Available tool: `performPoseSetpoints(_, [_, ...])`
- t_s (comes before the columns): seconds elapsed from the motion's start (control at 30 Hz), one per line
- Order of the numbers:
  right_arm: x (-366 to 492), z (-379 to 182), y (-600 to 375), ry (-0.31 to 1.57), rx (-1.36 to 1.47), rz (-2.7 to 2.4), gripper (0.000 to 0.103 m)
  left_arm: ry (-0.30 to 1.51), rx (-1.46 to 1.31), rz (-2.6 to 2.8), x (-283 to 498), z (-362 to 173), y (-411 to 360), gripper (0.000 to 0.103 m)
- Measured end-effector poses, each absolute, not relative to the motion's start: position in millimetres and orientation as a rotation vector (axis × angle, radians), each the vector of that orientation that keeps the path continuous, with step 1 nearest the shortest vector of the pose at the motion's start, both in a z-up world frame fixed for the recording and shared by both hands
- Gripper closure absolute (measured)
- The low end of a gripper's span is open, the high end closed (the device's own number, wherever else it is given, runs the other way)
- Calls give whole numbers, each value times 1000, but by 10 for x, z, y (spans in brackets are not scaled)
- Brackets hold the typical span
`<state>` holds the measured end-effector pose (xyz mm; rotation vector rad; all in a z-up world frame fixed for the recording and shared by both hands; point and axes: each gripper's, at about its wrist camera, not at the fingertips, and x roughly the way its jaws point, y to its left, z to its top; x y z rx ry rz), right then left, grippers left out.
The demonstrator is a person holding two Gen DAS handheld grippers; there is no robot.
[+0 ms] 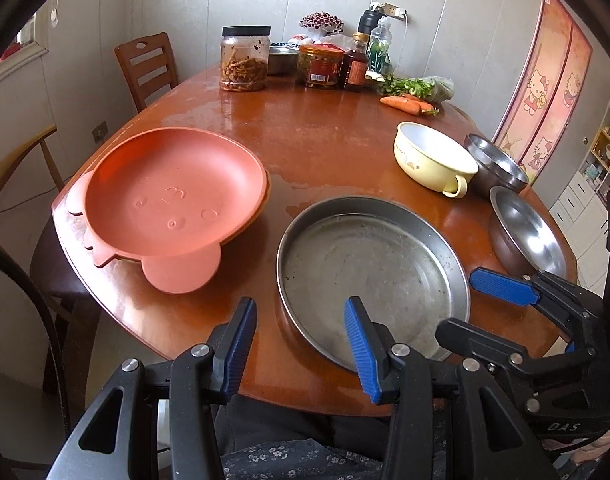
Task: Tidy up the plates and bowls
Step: 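Grasp the silver round pan rim with both grippers, then lift the silver pan and carry it over the orange pig plate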
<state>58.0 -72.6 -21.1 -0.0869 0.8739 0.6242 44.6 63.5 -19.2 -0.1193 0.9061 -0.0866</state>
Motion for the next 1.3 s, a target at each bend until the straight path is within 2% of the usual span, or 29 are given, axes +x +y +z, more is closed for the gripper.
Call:
performPoseSetpoints(0.33, [682,-332,-661,855,-130,603,41,921,-109,-115,526,-312,509,57])
performPoseSetpoints(1.3, [620,-166,-679,800,-119,603,42,853,-69,-104,417,-74,404,58])
